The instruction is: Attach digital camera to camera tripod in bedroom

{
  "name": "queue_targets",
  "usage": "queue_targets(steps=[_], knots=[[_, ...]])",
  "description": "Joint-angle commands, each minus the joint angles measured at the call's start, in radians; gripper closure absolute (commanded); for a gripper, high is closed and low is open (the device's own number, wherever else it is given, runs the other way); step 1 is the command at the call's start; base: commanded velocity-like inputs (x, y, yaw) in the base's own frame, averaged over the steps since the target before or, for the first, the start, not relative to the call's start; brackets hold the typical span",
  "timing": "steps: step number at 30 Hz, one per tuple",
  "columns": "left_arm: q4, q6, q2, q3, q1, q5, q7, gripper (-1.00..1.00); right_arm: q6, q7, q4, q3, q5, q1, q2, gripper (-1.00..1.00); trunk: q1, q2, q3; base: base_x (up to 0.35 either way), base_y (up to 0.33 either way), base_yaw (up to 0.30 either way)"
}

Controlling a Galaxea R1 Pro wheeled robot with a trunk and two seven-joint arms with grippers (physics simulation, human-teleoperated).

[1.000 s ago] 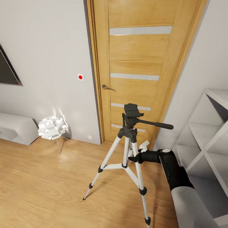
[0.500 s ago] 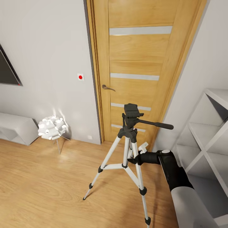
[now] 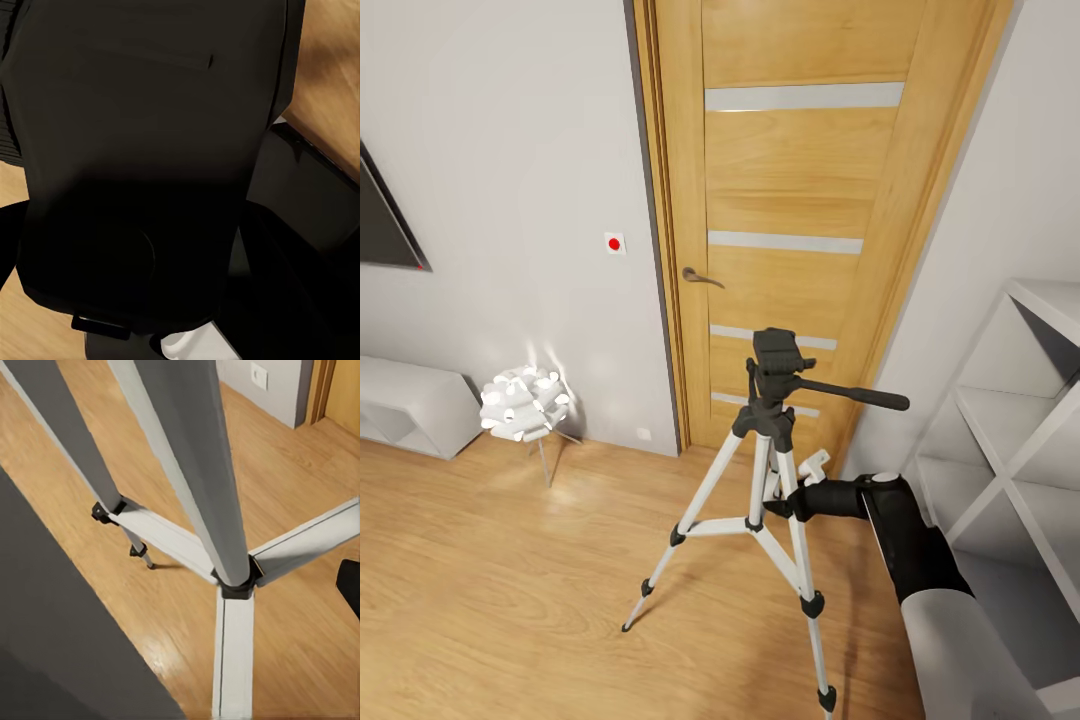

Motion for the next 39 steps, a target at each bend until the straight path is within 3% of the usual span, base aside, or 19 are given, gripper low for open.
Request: queue_targets(steps=[1,7,13,39], knots=[[0.0,0.0,0.0,-0.008,-0.001,0.006,0.001,1.0,0.016,0.009,-0.002,-0.004,0.007,-0.001,0.001,-1.0,0.001,-0.002,-0.002,0.0,0.0,0.0],[0.0,0.0,0.0,-0.008,-0.001,0.006,0.001,1.0,0.122,0.113,-0.093,-0.004,0.007,0.015,-0.031,-1.0,0.001,-0.002,-0.002,0.0,0.0,0.0],[0.0,0.0,0.0,-0.008,-0.001,0.006,0.001,1.0,0.165,0.141,-0.137,-0.003,0.01,0.058,-0.046,-1.0,0.001,-0.002,-0.002,0.0,0.0,0.0],[0.0,0.0,0.0,-0.009,-0.001,0.006,0.001,1.0,0.161,0.145,-0.139,-0.003,0.005,0.07,-0.039,-1.0,0.001,-0.002,-0.002,0.0,0.0,0.0]])
